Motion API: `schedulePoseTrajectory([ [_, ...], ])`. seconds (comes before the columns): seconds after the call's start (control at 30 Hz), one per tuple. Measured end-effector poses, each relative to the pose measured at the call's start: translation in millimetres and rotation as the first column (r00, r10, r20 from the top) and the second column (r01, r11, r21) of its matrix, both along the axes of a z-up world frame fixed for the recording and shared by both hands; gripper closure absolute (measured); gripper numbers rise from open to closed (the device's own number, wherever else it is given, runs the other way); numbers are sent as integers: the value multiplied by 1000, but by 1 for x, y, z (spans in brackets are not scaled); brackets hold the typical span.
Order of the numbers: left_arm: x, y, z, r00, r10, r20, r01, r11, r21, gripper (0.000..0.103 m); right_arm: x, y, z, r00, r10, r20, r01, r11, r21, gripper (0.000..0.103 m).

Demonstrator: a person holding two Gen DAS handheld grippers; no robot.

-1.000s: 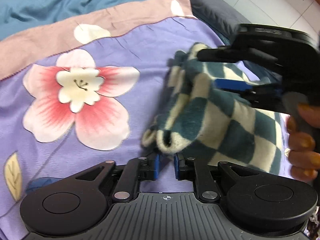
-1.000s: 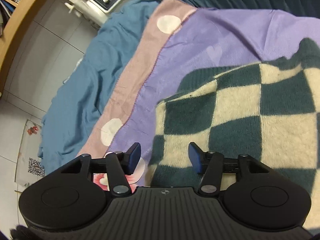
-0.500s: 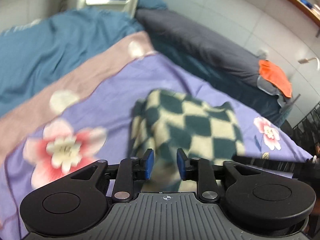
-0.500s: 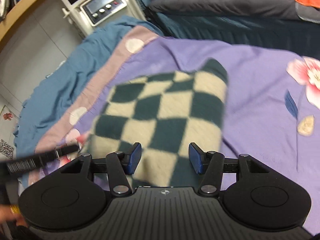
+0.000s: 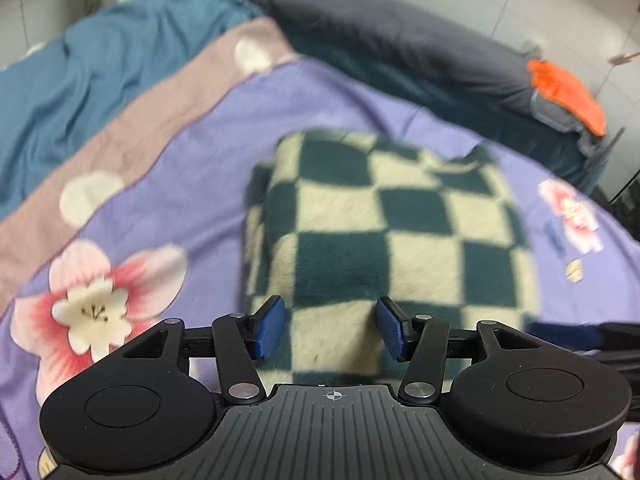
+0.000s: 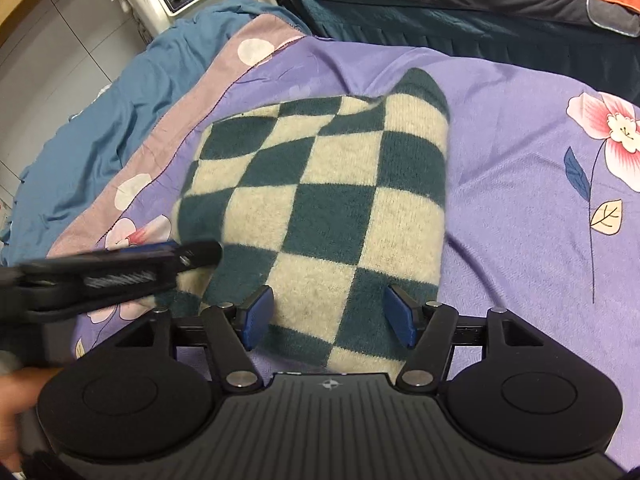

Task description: Fold small clothes

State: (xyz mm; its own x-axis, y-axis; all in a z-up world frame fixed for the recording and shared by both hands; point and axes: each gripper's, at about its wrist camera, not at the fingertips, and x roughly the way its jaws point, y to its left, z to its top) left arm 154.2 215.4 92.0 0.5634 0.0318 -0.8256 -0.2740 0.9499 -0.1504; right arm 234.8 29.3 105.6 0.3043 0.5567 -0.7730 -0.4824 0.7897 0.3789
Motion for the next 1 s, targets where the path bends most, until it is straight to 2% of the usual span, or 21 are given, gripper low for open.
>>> schedulePoseTrajectory([
  [0.1, -3, 7, -4, 1000, -13, 13, 13, 1000, -20, 0, 0, 0, -1, 1000, 2, -8, -2, 1000, 2, 33],
  [0.2, -4, 8, -3, 1000, -23, -19, 24, 999, 22, 0, 0, -1, -1, 1000, 6, -13, -6, 1000, 2, 29],
  [0.23, -4, 10, -3, 999, -15, -30, 15, 1000, 9, 0, 1, -1, -1, 1000, 10, -16, -10, 1000, 1, 28],
  [0.3, -8, 21, 0, 999, 17, -31, -19, 998, -67, 0, 0, -4, 0, 1000, 21, -14, -21, 1000, 3, 28],
  [0.43, -24, 46, 14, 995, 84, 45, -73, 978, -194, 0, 0, -24, -1, 999, 0, -37, 2, 999, 42, 21],
  [0.57, -28, 80, 11, 992, 118, 49, -98, 948, -304, 0, 10, -67, -16, 987, -83, -139, 105, 983, 153, 21],
  [0.67, -18, 97, 0, 996, 90, 13, -78, 921, -382, 0, 21, -95, -34, 960, -132, -248, 191, 954, 230, 21],
  [0.8, 0, 96, -15, 1000, 14, -11, -17, 927, -375, 0, 34, -104, -50, 935, -132, -328, 248, 906, 342, 19],
  [0.9, 15, 96, -31, 999, -28, -43, 6, 896, -443, 0, 44, -91, -59, 931, -111, -348, 242, 900, 362, 17],
  [1.0, 26, 93, -38, 998, -57, -33, 37, 897, -440, 0, 56, -76, -69, 929, -100, -357, 235, 904, 358, 17],
])
